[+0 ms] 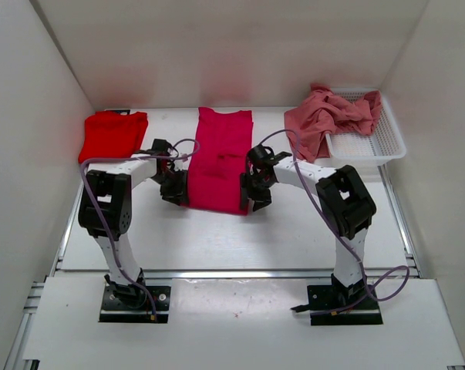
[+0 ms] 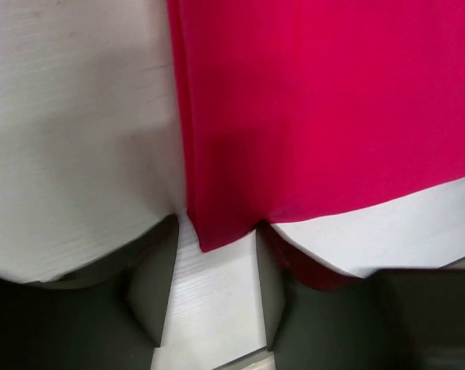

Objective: Fold and stack the t-shirts
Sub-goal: Grab one side of the 2/3 rectangular tshirt with both arms

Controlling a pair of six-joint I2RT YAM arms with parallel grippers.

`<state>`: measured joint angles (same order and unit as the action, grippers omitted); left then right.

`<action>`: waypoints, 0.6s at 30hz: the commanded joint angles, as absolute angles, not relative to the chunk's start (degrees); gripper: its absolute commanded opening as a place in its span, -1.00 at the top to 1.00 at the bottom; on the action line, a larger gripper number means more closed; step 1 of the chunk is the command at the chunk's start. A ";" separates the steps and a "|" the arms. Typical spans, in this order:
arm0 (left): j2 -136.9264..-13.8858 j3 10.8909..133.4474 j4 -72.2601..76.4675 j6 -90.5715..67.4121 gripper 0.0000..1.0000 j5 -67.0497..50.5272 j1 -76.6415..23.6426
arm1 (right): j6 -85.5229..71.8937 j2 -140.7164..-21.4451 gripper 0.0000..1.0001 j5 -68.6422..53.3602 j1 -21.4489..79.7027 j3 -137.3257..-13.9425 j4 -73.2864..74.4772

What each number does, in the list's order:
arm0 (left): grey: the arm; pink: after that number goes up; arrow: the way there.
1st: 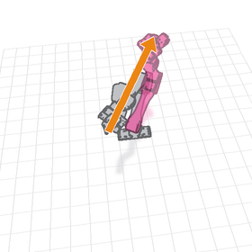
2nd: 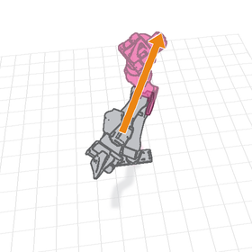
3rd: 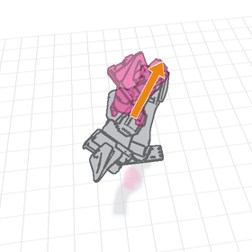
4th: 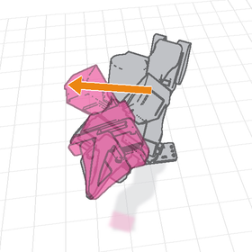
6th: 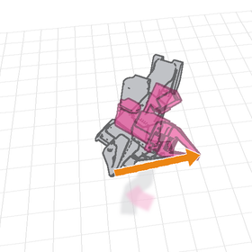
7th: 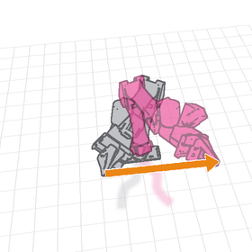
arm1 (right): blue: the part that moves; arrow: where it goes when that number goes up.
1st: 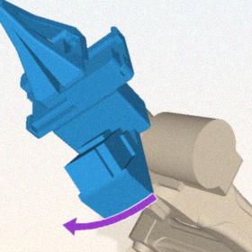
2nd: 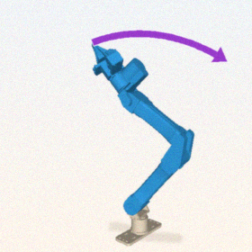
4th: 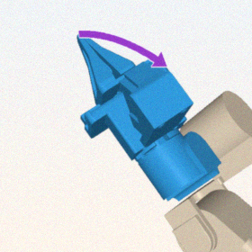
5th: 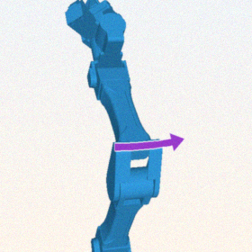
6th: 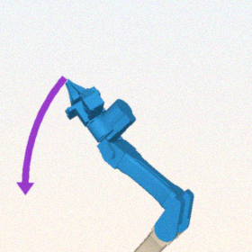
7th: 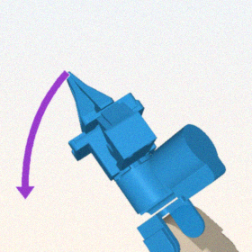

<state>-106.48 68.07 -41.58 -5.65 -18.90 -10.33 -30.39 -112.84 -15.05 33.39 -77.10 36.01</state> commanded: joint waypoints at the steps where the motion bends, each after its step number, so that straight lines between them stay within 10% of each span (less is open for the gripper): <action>1: -107.93 69.08 -40.17 -5.36 0.09 -20.74 -11.07 | -32.52 -112.32 -0.01 -16.42 34.28 -75.24 37.19; 4: -108.72 69.61 -40.08 -5.54 0.38 -21.18 -10.90 | -32.26 -113.46 0.14 -17.22 34.28 -75.67 36.30; 9: -107.67 69.53 -40.86 -4.75 0.85 -21.18 -11.51 | -31.73 -115.14 0.98 -19.33 33.93 -77.17 34.98; 18: -99.33 63.64 -44.46 -2.82 1.00 -22.41 -11.69 | -21.90 -106.62 1.00 -26.88 31.56 -70.15 33.48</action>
<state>-105.30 65.69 -41.71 -4.69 -21.06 -11.46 -27.31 -112.22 -23.05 32.56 -73.03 33.10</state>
